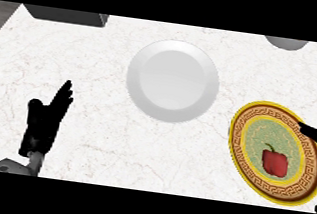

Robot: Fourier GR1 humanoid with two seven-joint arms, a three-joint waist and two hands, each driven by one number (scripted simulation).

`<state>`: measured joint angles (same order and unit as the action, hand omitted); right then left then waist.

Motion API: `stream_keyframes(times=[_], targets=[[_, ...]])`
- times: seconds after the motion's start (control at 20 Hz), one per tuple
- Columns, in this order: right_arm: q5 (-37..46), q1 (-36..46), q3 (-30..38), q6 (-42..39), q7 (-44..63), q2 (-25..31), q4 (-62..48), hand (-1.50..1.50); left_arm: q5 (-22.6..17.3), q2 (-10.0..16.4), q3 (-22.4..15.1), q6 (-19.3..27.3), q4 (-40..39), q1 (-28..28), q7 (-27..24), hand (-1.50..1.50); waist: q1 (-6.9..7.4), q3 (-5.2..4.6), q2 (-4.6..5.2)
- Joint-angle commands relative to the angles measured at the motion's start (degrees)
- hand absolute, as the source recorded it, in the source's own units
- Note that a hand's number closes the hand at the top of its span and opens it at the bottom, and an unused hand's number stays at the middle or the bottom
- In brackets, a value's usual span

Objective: Pick the bell pepper from the plate and place it in the plate

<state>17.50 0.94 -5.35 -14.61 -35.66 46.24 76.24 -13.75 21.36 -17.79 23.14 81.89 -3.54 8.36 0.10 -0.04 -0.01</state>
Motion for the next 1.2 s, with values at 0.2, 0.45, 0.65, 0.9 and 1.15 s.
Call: stream_keyframes(times=[0.2, 0.45, 0.65, 0.9, 1.15], targets=[[7.0, 3.2, -0.8, -5.2, 7.2, -3.4, 0.8, -1.5, 2.8, -3.7, 3.1, -2.1, -3.9, -3.5, 1.4, 0.0, -0.13, 0.03, 0.03], [11.0, 4.1, 1.3, -6.6, 6.2, -7.0, -1.4, -1.5, 5.3, -4.0, 5.2, -4.3, -0.7, -0.3, 1.0, 0.0, -0.03, 0.04, 0.0], [15.2, 8.0, 0.2, -7.1, 3.4, -8.3, -5.9, -1.5, 6.3, -3.6, 5.5, -5.5, 3.3, 2.2, 3.4, 0.0, 0.2, 0.05, 0.01], [16.6, 4.3, 4.2, -8.4, 2.9, -9.5, -3.2, -1.5, 8.1, -5.2, 7.5, -7.3, 5.7, 5.6, 3.4, 0.0, 0.04, 0.04, -0.04], [21.1, 4.4, 3.0, -6.7, 2.4, -14.1, -5.1, -1.5, 11.3, -9.2, 8.5, -6.9, 1.8, 0.9, 4.1, 0.0, -0.09, 0.04, -0.01]])
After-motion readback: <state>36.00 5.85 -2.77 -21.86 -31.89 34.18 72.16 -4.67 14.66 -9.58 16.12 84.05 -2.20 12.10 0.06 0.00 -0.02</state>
